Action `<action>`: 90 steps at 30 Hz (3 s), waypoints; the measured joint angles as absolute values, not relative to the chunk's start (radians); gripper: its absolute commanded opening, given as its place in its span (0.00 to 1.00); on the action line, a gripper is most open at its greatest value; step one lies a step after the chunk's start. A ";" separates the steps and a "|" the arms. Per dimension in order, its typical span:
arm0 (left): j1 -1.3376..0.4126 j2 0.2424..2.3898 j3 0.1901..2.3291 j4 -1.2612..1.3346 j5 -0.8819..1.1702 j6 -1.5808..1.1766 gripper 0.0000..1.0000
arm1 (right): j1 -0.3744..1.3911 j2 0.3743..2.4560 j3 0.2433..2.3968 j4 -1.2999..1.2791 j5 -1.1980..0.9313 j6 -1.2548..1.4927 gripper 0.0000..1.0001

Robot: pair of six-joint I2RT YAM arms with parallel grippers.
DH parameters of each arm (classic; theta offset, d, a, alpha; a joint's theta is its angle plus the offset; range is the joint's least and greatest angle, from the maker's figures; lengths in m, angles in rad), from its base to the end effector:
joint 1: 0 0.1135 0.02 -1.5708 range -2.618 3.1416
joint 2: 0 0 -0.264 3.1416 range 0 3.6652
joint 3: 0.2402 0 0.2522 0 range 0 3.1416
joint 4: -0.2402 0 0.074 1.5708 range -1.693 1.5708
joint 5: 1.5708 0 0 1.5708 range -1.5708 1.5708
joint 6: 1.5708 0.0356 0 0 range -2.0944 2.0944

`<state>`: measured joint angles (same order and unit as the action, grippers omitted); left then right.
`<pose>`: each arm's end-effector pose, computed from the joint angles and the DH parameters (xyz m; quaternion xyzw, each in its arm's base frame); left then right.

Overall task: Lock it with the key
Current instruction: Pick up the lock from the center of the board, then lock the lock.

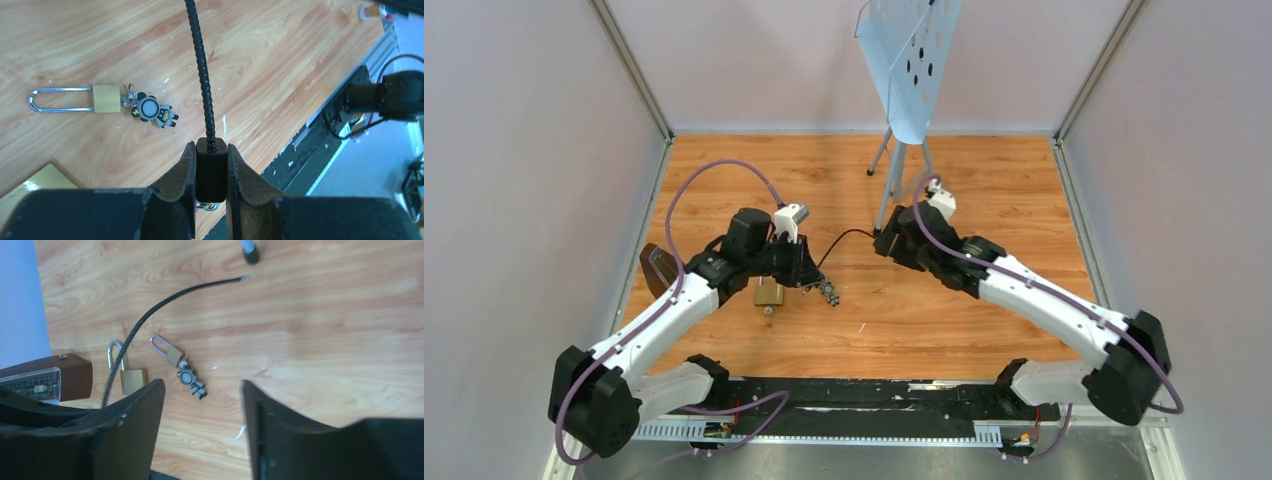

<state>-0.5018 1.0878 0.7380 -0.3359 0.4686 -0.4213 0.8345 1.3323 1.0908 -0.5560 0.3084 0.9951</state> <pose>0.1939 -0.1247 0.2527 0.1347 0.8743 -0.3733 0.2795 0.1995 0.2041 0.2925 0.1311 0.9076 0.2085 0.3400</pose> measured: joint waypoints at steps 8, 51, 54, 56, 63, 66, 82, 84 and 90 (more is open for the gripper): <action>-0.502 1.041 0.928 -0.582 0.565 -0.201 0.00 | 0.791 0.987 0.802 -0.240 0.221 0.525 0.58; -0.502 1.125 1.371 -1.069 0.727 0.329 0.00 | 0.771 1.039 0.956 -0.390 -0.050 -0.133 0.47; -0.502 1.125 1.378 -1.066 0.724 0.329 0.00 | 0.771 1.039 0.956 -0.395 -0.044 -0.126 0.48; -0.502 1.125 1.384 -1.062 0.724 0.329 0.00 | 0.771 1.040 0.956 -0.395 -0.036 -0.125 0.45; -0.502 1.125 1.385 -1.058 0.725 0.332 0.00 | 0.771 1.056 0.956 -0.394 -0.027 -0.126 0.08; -0.502 1.125 1.385 -1.052 0.725 0.331 0.00 | 0.771 1.061 0.956 -0.392 -0.030 -0.116 0.00; -0.501 0.929 0.926 -0.187 0.773 -0.079 0.00 | 0.767 1.002 0.930 -0.022 -0.056 0.427 0.00; -0.501 0.939 0.887 -0.068 0.776 -0.138 0.00 | 0.770 1.003 0.930 0.036 -0.060 0.484 0.00; -0.501 0.967 0.868 0.181 0.812 -0.221 0.00 | 0.804 1.025 0.930 0.196 -0.070 0.567 0.00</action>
